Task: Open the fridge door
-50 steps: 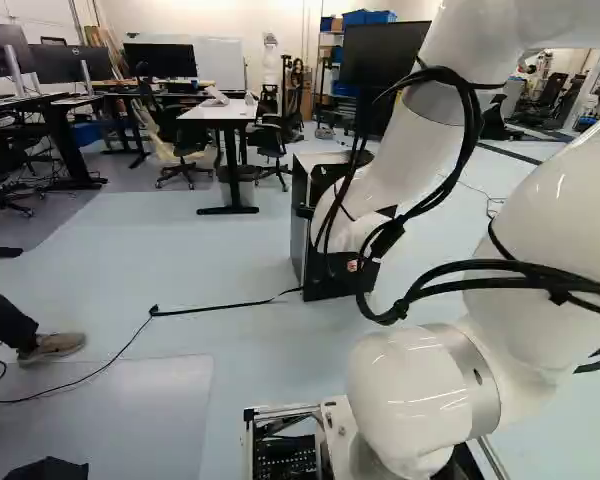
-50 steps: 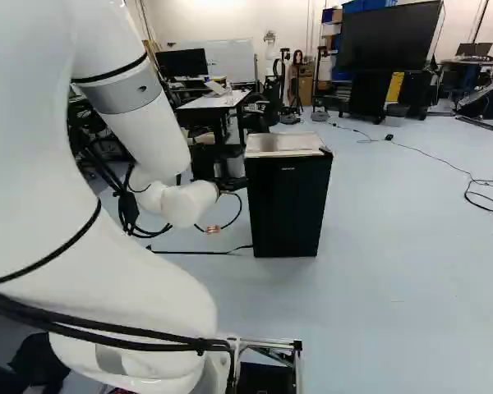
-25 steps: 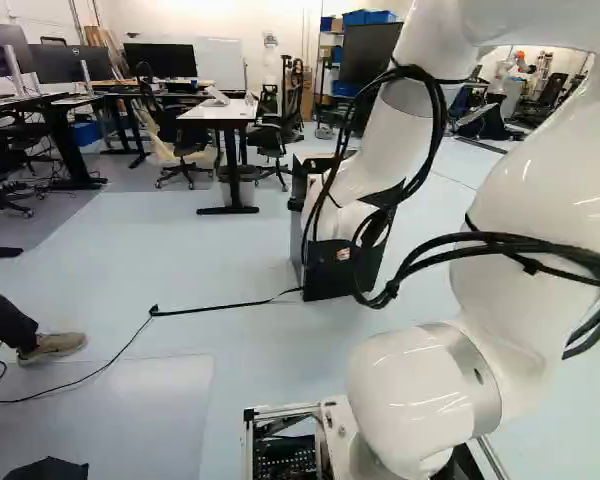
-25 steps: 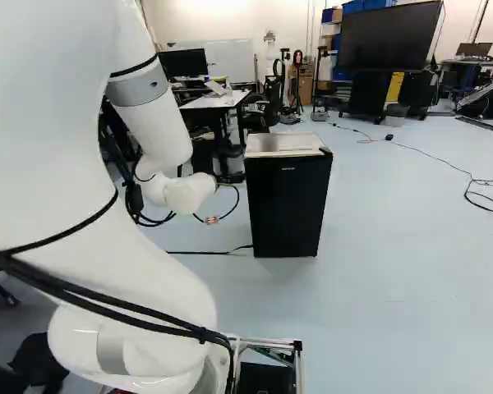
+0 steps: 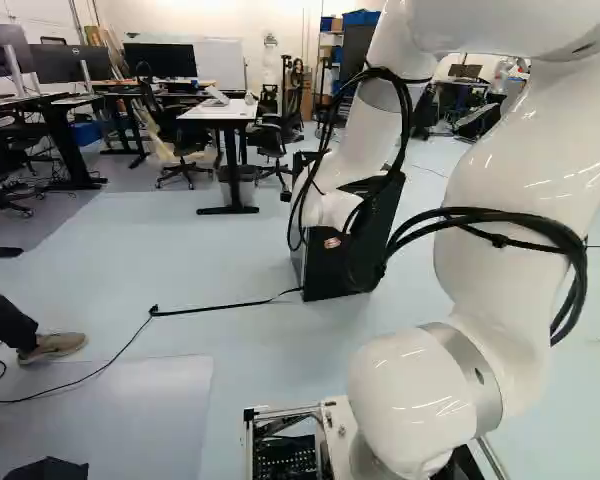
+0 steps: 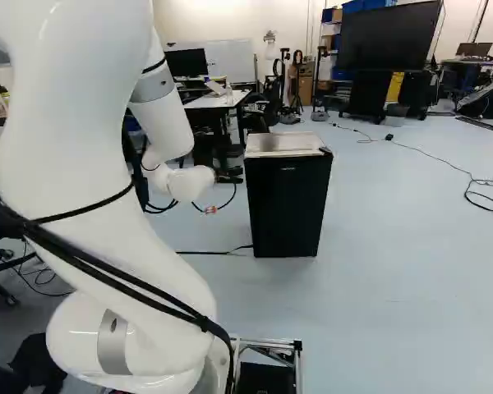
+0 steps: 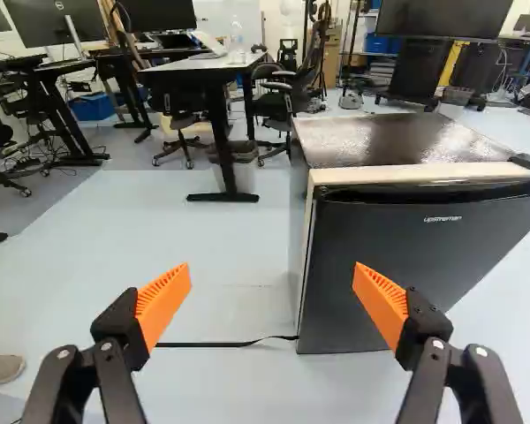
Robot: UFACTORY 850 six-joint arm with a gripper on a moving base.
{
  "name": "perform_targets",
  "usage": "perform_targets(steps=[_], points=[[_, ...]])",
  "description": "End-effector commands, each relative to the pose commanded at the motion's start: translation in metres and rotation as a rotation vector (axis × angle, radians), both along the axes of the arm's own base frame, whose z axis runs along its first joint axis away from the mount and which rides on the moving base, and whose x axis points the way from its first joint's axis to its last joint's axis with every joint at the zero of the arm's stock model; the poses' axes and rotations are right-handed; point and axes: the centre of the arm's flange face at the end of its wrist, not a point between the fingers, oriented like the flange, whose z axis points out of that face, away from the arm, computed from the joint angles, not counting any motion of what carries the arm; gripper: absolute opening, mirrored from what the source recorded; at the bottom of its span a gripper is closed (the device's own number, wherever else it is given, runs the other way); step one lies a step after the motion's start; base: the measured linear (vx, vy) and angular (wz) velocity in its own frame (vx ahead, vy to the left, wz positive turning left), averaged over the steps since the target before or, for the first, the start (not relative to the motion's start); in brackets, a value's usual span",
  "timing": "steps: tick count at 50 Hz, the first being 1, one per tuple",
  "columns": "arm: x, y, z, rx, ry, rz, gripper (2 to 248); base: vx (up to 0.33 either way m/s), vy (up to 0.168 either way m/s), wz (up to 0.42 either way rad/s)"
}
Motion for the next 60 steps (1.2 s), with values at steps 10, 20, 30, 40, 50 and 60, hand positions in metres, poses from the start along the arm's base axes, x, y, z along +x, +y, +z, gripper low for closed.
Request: perform_targets(steps=[10, 20, 30, 40, 50, 60], points=[[0.02, 0.007, -0.001, 0.013, -0.004, -0.017, 247, 0.0, 0.0, 0.0], [0.04, 0.014, -0.004, 0.027, 0.002, -0.038, 247, 0.0, 0.0, 0.0], [0.059, 0.019, -0.007, 0.041, 0.015, -0.063, 247, 0.0, 0.0, 0.0], [0.079, 0.023, -0.011, 0.058, 0.027, -0.09, 247, 0.0, 0.0, 0.0], [0.096, 0.029, -0.014, 0.08, 0.031, -0.124, 247, 0.0, 0.0, 0.0], [0.109, 0.036, -0.017, 0.105, 0.035, -0.161, 247, 0.0, 0.0, 0.0]])
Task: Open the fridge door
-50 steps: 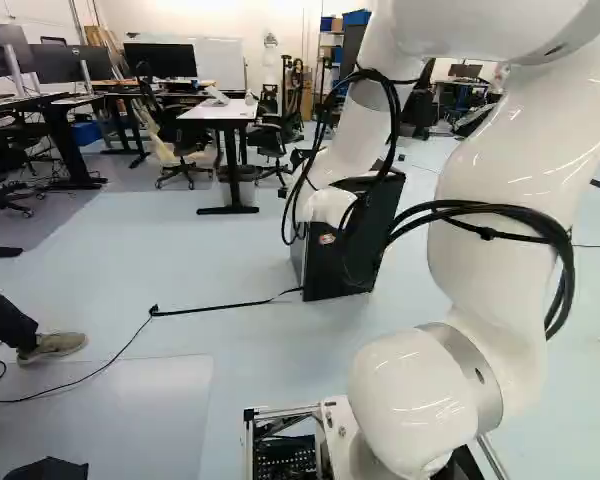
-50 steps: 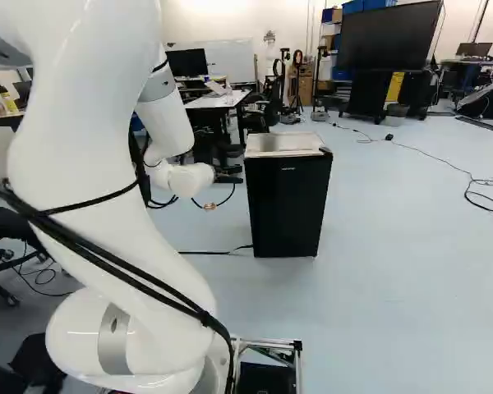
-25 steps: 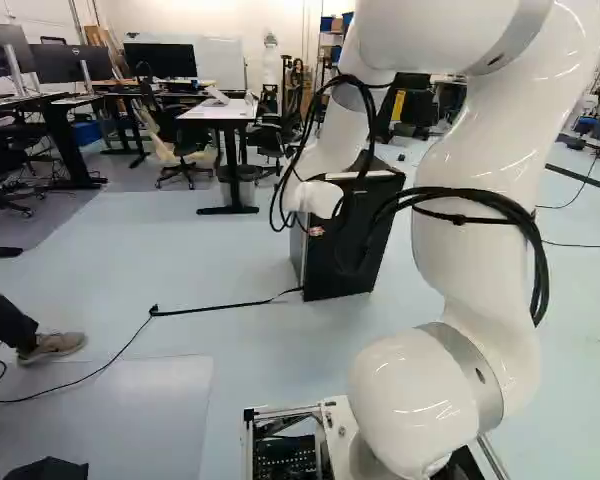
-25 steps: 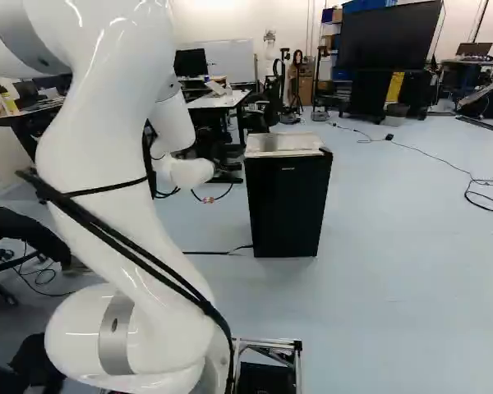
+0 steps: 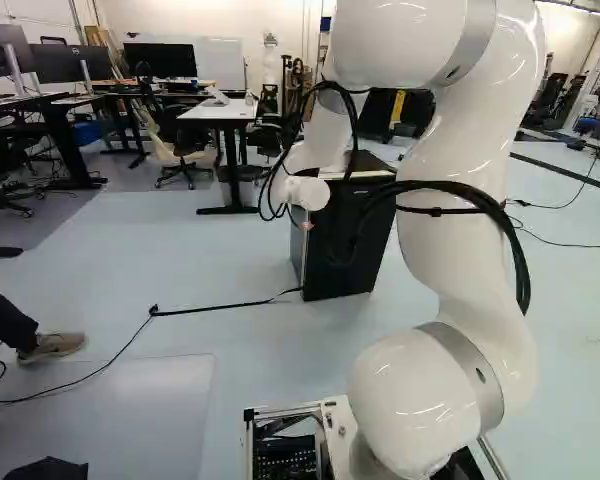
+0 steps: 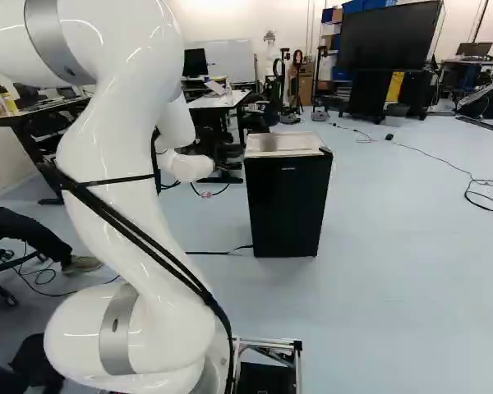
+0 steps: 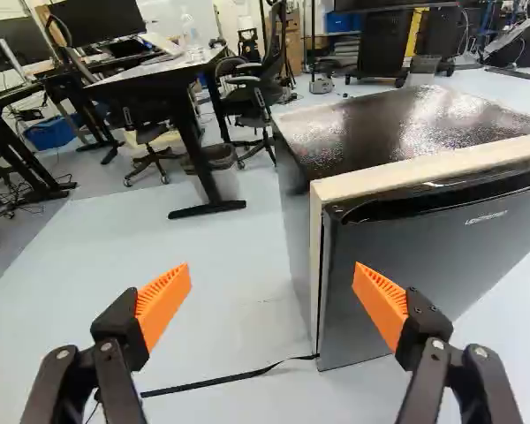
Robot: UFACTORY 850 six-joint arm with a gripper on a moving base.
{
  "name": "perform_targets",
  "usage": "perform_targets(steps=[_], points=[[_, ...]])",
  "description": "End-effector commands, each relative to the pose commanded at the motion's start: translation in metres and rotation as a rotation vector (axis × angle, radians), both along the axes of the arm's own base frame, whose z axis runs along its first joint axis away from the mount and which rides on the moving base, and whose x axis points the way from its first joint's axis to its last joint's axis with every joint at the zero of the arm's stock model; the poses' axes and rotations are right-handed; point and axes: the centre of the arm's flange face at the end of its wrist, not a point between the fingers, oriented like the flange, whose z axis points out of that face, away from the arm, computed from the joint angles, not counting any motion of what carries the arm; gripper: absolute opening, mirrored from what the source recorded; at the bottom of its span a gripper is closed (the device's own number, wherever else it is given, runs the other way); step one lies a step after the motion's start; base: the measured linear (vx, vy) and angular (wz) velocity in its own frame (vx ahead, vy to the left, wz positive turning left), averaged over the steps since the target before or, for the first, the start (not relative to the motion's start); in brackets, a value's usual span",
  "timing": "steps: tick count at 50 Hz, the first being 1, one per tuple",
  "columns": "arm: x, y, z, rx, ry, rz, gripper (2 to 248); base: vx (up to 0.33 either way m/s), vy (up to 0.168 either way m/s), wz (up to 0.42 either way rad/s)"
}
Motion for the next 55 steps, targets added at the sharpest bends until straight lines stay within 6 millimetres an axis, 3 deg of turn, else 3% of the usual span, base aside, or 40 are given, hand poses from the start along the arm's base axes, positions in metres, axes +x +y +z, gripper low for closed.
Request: perform_targets(steps=[55], points=[[0.02, 0.055, -0.012, 0.156, 0.043, -0.201, 247, 0.0, 0.0, 0.0]])
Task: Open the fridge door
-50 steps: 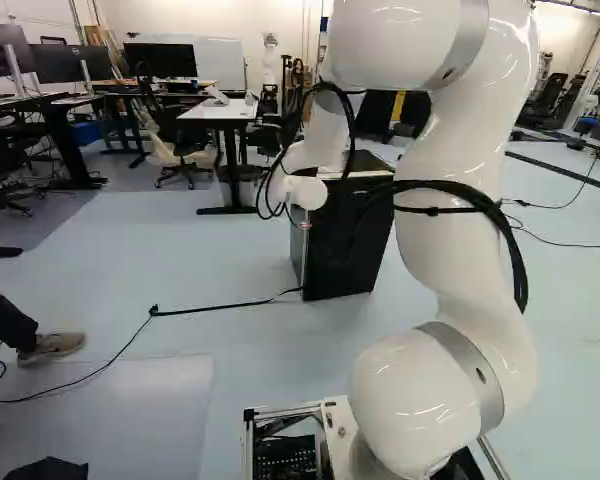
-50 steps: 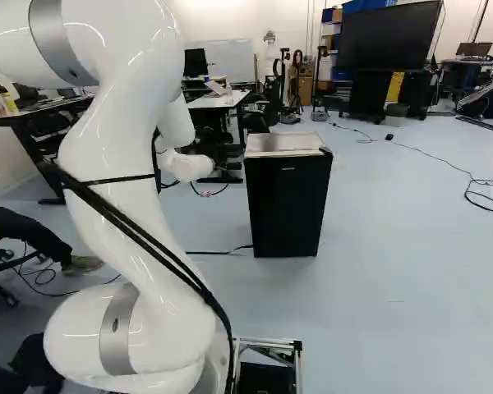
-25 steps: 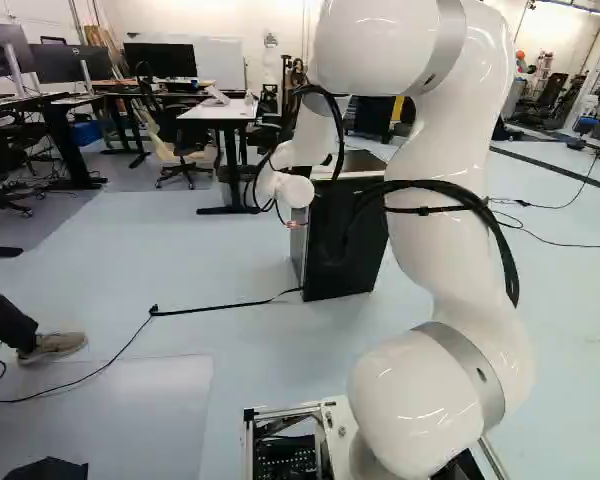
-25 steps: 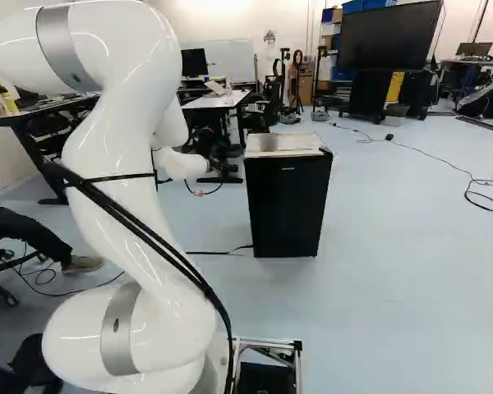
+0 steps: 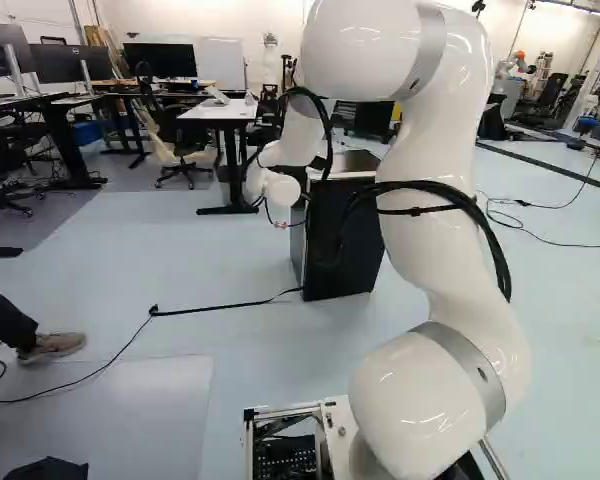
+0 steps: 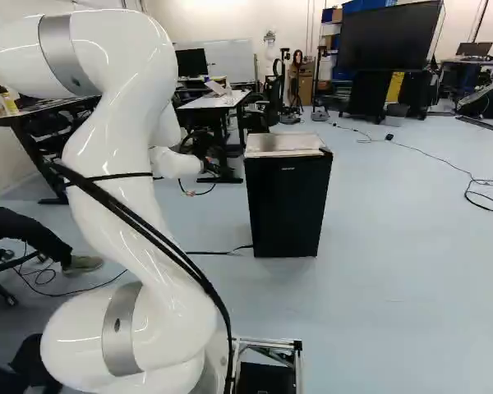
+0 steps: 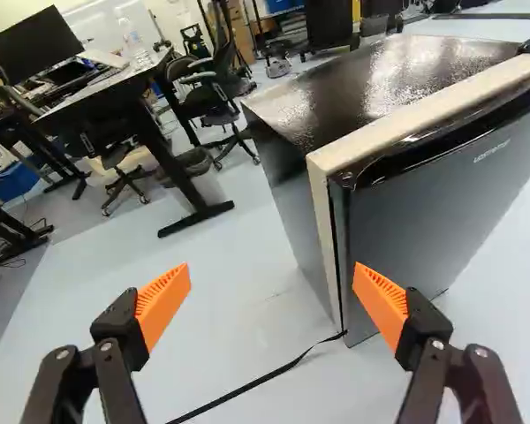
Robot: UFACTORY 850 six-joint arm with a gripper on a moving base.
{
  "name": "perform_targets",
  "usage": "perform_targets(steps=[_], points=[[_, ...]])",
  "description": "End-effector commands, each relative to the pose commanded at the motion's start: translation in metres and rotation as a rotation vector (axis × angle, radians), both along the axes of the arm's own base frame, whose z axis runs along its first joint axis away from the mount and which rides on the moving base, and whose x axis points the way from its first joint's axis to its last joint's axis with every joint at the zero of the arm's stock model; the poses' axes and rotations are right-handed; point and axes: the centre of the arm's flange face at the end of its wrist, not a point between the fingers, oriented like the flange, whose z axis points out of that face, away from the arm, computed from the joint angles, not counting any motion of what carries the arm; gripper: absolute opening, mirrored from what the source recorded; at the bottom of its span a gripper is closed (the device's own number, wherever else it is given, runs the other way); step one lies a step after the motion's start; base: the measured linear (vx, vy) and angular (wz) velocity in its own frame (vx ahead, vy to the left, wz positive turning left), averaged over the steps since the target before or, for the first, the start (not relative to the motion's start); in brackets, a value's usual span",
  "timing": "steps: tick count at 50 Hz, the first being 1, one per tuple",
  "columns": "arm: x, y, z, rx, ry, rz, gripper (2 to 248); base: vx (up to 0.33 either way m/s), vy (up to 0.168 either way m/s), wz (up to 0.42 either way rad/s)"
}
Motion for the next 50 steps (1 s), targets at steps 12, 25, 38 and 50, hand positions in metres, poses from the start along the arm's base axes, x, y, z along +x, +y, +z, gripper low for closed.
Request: perform_targets(steps=[12, 25, 38, 50], points=[[0.007, 0.01, -0.007, 0.039, 0.015, -0.058, 247, 0.0, 0.0, 0.0], [0.02, 0.015, -0.027, 0.077, 0.043, -0.135, 247, 0.0, 0.0, 0.0], [0.033, 0.014, -0.045, 0.116, 0.066, -0.223, 247, 0.0, 0.0, 0.0], [0.042, 0.011, -0.05, 0.156, 0.068, -0.306, 247, 0.0, 0.0, 0.0]])
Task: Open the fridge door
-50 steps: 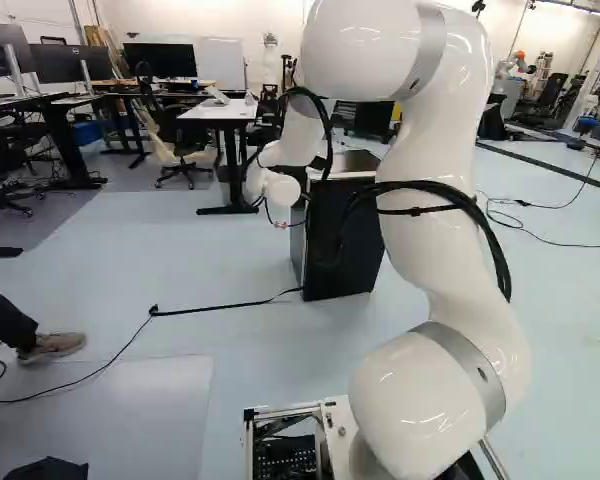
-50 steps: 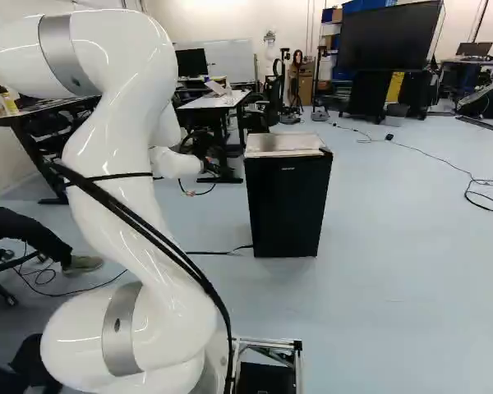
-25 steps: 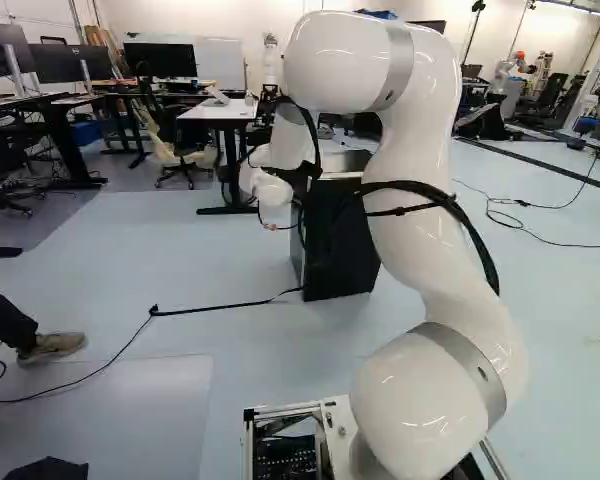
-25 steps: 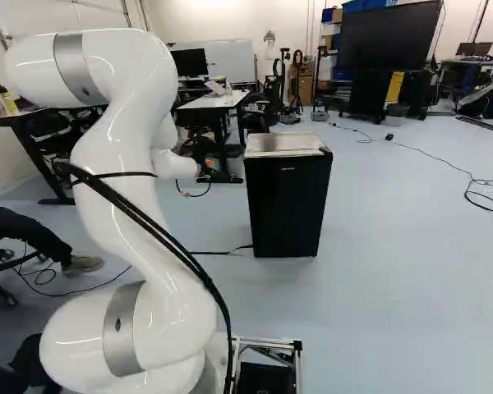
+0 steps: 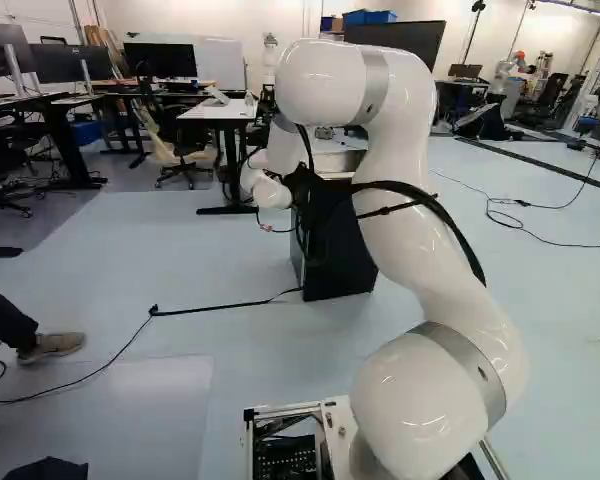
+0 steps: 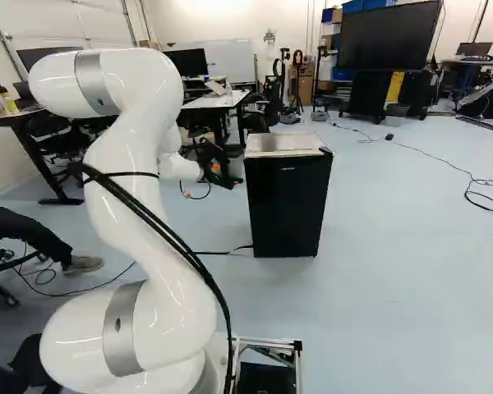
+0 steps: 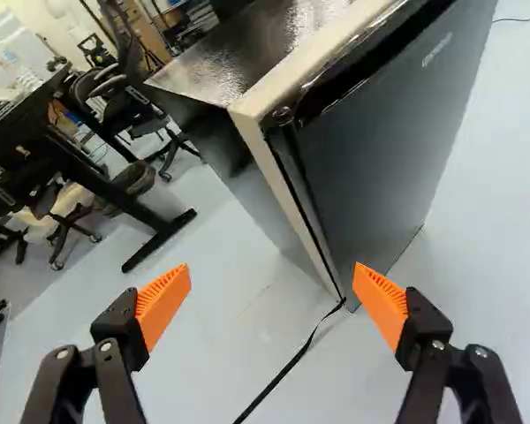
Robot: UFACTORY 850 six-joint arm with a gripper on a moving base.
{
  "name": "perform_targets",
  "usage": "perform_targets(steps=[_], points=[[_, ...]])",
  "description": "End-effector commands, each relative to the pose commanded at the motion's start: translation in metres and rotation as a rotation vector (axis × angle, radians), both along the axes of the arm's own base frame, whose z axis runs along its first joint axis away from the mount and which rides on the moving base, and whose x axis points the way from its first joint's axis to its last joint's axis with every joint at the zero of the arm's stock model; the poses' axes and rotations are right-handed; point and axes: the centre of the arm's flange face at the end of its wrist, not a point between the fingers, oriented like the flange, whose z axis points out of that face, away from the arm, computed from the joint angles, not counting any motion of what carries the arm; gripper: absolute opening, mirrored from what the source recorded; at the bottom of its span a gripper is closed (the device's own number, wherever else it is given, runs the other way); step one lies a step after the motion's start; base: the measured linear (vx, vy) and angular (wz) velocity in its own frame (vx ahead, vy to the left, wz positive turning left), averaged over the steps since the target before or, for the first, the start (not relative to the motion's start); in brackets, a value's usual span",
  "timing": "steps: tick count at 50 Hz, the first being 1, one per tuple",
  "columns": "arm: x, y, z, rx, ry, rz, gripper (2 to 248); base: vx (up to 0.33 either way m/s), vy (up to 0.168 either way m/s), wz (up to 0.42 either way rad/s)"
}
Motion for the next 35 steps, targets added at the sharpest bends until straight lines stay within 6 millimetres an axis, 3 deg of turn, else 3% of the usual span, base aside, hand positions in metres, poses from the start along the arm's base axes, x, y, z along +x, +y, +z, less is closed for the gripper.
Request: perform_targets(steps=[35], points=[[0.025, -0.007, -0.007, 0.062, -0.012, -0.13, 247, 0.0, 0.0, 0.0]])
